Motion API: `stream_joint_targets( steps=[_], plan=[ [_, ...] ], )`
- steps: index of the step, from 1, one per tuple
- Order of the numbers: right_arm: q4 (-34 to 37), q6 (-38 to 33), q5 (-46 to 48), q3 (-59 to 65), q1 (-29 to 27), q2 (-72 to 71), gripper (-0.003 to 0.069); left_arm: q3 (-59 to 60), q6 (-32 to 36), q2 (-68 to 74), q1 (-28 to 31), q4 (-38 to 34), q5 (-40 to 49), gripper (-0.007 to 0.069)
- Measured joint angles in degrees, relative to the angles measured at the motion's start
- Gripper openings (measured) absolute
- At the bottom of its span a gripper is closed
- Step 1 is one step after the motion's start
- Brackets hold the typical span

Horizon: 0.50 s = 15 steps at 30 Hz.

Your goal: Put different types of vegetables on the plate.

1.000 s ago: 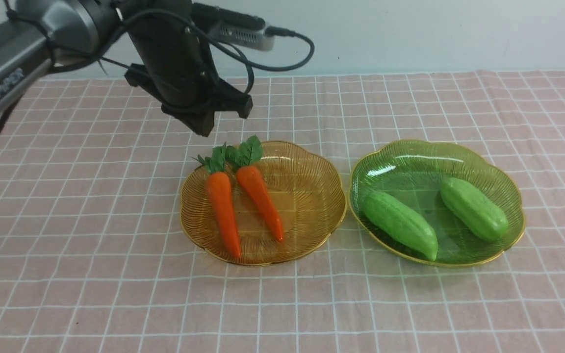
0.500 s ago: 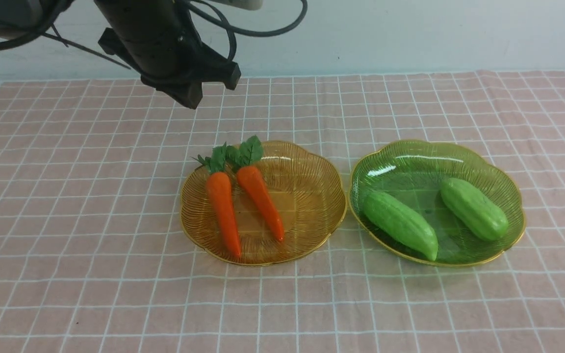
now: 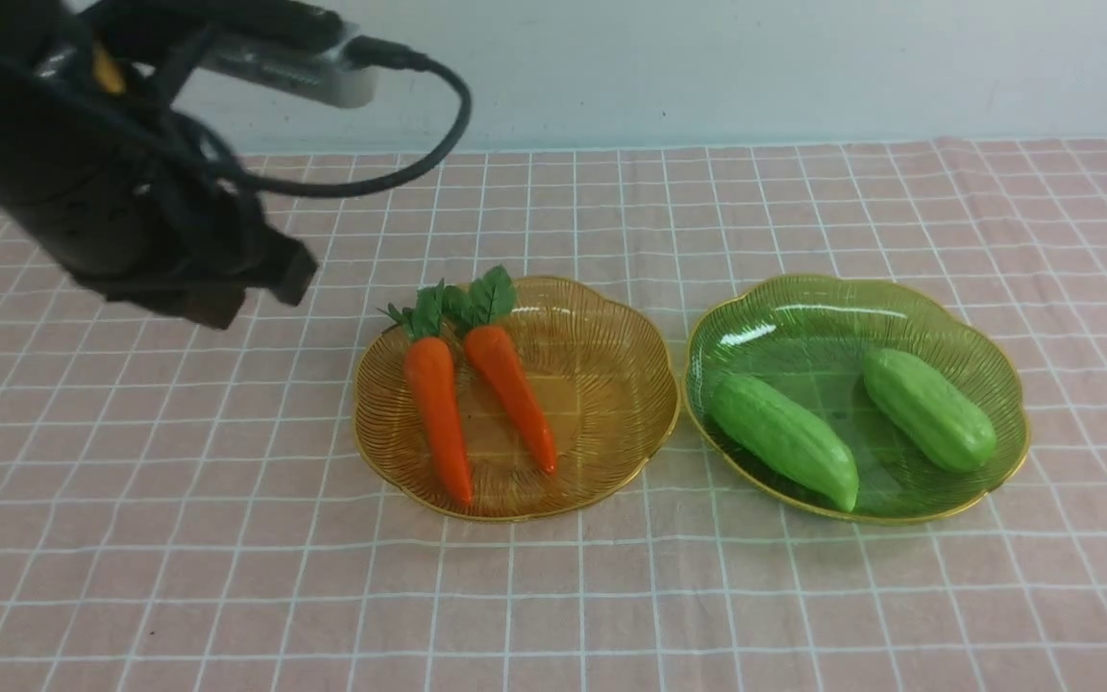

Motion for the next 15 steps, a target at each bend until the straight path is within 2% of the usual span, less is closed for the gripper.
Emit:
stream_joint_targets(
  steps=[5, 7, 10, 15],
  plan=[
    [0.0, 0.0, 0.0, 0.0, 0.0, 0.0, -0.0015, 22.9, -4.7, -25.1, 0.0, 0.0, -26.6, -0.0001],
    [0.0, 0.0, 0.0, 0.0, 0.0, 0.0, -0.0015, 27.9, -7.2, -32.1, 0.0, 0.0, -32.2, -0.0001],
    [0.0, 0.0, 0.0, 0.0, 0.0, 0.0, -0.0015, 31.6, -10.4, -37.5, 0.0, 0.3, -37.1, -0.0001],
    [0.0, 0.0, 0.0, 0.0, 0.0, 0.0, -0.0015, 34.2, -10.8, -38.4, 0.0, 0.7, -38.4, -0.0001]
  ],
)
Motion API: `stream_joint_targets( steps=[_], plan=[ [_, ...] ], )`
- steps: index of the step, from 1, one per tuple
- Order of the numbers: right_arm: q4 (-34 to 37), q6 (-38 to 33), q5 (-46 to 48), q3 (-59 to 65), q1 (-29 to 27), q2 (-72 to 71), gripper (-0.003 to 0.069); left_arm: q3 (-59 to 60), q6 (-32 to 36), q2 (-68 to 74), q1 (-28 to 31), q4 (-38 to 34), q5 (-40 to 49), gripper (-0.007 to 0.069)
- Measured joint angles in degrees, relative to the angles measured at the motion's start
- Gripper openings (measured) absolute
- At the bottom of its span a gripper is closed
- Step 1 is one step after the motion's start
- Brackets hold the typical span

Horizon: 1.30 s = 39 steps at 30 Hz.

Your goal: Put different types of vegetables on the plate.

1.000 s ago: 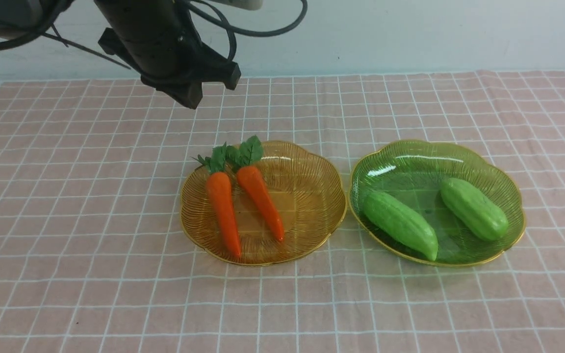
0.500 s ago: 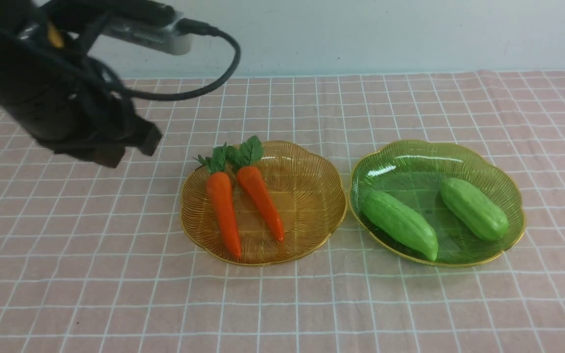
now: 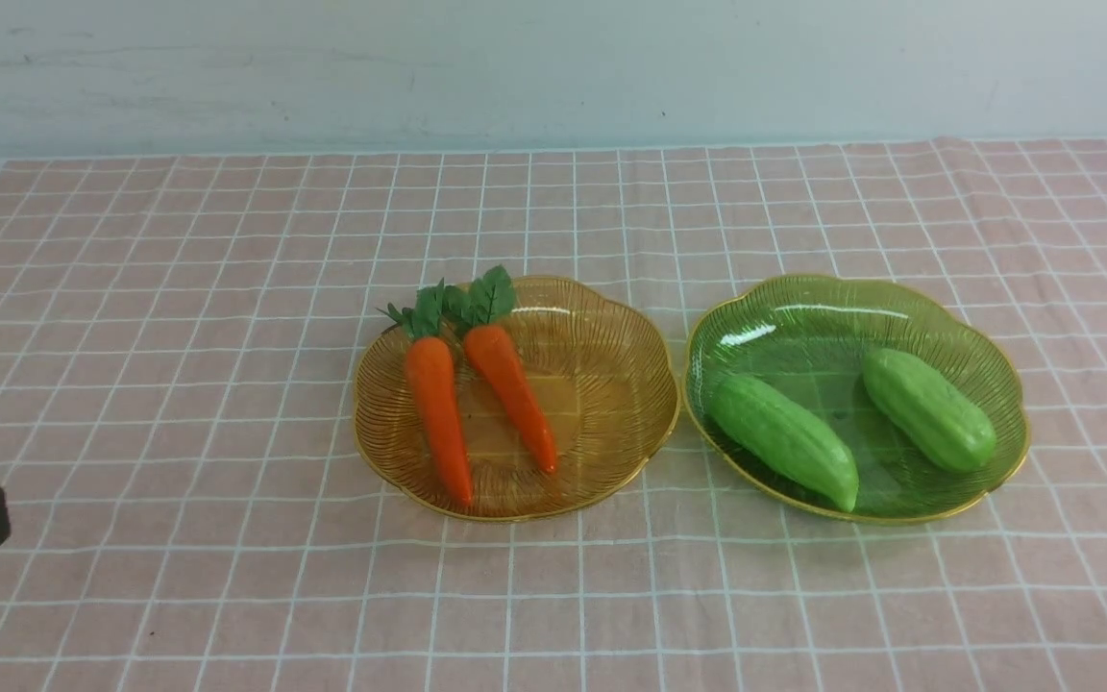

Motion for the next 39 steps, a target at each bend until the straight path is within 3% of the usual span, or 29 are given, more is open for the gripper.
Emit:
stream_joint_targets(
  steps=[7, 11, 18, 21, 39],
  plan=[
    [0.0, 0.0, 0.0, 0.0, 0.0, 0.0, -0.0015, 0.3, -0.2, 0.0, 0.0, 1.8, 2.7, -0.0001],
    [0.0, 0.0, 0.0, 0.0, 0.0, 0.0, -0.0015, 5.9, 3.1, -0.6, 1.4, 2.0, 1.1, -0.0001],
    [0.0, 0.0, 0.0, 0.0, 0.0, 0.0, -0.0015, 21.9, 13.5, -7.4, 15.6, -3.3, -4.8, -0.0001],
    [0.0, 0.0, 0.0, 0.0, 0.0, 0.0, -0.0015, 24.1, 15.6, -10.3, 18.9, -4.1, -5.0, -0.0001],
    [0.0, 0.0, 0.0, 0.0, 0.0, 0.0, -0.0015, 24.1, 16.8, -10.8, 18.4, -3.8, -4.5, -0.0001]
  ],
)
